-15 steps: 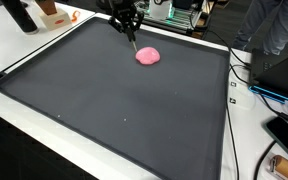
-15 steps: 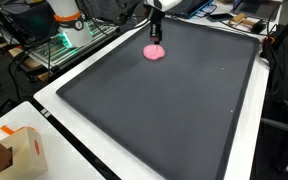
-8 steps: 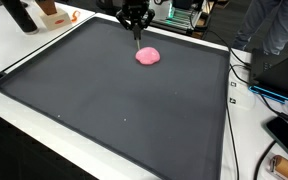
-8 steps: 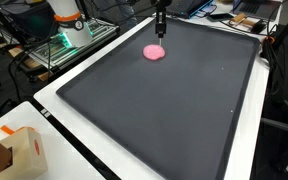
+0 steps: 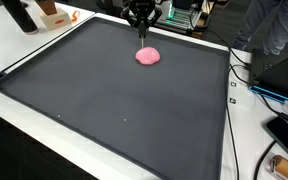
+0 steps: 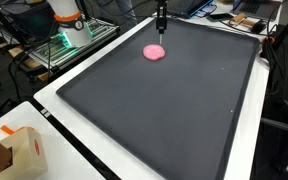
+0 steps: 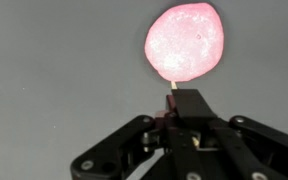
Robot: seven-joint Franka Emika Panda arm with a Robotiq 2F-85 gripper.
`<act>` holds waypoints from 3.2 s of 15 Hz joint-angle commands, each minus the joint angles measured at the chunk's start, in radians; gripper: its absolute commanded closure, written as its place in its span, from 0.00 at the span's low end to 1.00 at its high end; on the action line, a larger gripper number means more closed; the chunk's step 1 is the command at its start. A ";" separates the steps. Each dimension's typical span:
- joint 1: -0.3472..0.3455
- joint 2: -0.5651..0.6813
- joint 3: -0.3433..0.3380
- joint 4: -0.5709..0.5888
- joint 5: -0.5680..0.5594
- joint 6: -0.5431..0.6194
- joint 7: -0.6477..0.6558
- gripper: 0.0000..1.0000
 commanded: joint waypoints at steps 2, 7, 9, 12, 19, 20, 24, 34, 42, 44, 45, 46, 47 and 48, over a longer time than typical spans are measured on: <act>0.001 0.000 -0.001 0.001 0.000 -0.002 0.001 0.87; 0.001 0.000 -0.001 -0.001 0.000 -0.002 0.001 0.87; 0.001 0.000 -0.001 -0.001 0.000 -0.002 0.001 0.97; 0.017 0.011 0.010 0.017 -0.063 -0.007 0.083 0.97; 0.085 0.051 0.060 0.072 -0.271 -0.076 0.410 0.97; 0.100 0.060 0.070 0.082 -0.298 -0.090 0.457 0.97; 0.160 0.109 0.098 0.133 -0.406 -0.147 0.638 0.97; 0.321 0.277 0.106 0.294 -0.595 -0.385 0.975 0.97; 0.391 0.393 0.105 0.405 -0.617 -0.546 1.100 0.97; 0.403 0.418 0.102 0.431 -0.614 -0.573 1.117 0.97; 0.407 0.430 0.100 0.442 -0.612 -0.583 1.128 0.97; 0.411 0.439 0.099 0.453 -0.611 -0.592 1.135 0.97; 0.413 0.449 0.098 0.462 -0.611 -0.599 1.140 0.97; 0.414 0.458 0.096 0.472 -0.609 -0.603 1.142 0.97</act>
